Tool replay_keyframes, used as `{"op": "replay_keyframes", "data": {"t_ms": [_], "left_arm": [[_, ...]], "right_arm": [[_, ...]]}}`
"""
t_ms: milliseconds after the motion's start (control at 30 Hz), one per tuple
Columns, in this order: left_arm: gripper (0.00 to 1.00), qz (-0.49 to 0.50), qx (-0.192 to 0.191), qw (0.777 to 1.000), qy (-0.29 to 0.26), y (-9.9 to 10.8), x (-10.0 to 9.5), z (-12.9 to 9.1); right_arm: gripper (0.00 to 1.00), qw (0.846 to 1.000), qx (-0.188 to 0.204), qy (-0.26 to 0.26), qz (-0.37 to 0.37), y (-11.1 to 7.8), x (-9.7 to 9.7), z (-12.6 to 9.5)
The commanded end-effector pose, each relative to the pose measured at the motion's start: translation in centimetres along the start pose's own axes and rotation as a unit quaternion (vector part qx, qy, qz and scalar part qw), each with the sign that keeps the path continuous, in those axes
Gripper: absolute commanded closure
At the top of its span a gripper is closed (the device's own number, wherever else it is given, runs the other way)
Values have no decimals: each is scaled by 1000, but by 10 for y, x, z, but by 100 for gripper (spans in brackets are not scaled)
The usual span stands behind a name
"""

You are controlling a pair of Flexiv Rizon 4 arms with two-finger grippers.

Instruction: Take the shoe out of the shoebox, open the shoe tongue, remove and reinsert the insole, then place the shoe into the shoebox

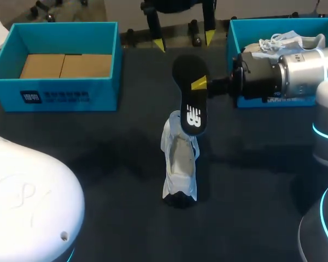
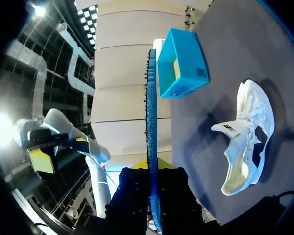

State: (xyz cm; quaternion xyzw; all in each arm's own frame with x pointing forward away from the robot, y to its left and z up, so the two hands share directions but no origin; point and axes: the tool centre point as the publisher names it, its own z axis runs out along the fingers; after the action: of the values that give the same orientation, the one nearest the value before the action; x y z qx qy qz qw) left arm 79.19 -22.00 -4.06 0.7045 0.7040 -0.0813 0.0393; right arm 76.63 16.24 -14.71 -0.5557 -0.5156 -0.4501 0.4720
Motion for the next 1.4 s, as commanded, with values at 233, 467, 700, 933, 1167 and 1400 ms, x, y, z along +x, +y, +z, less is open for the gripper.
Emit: {"op": "replay_keyframes", "data": {"t_ms": [233,467,700,933,1167,1400], "left_arm": [[0,0,-33,999,14,-5,-10,-5],[0,13,-30,999,17,-3,-16,-7],[0,10,-35,999,28,-2,-22,-9],[0,12,-35,999,26,-5,-27,-7],[0,18,-35,999,30,-7,-32,-5],[0,21,-39,998,38,-10,-32,-3]], "right_arm": [[100,1000,1,-9,2,0,4,1],[100,1000,0,-7,3,-2,4,4],[100,1000,-6,-4,0,-3,4,3],[100,1000,-10,-2,0,-5,3,2],[100,1000,-9,-2,0,-5,2,2],[100,1000,-9,0,-2,-6,3,2]]}}
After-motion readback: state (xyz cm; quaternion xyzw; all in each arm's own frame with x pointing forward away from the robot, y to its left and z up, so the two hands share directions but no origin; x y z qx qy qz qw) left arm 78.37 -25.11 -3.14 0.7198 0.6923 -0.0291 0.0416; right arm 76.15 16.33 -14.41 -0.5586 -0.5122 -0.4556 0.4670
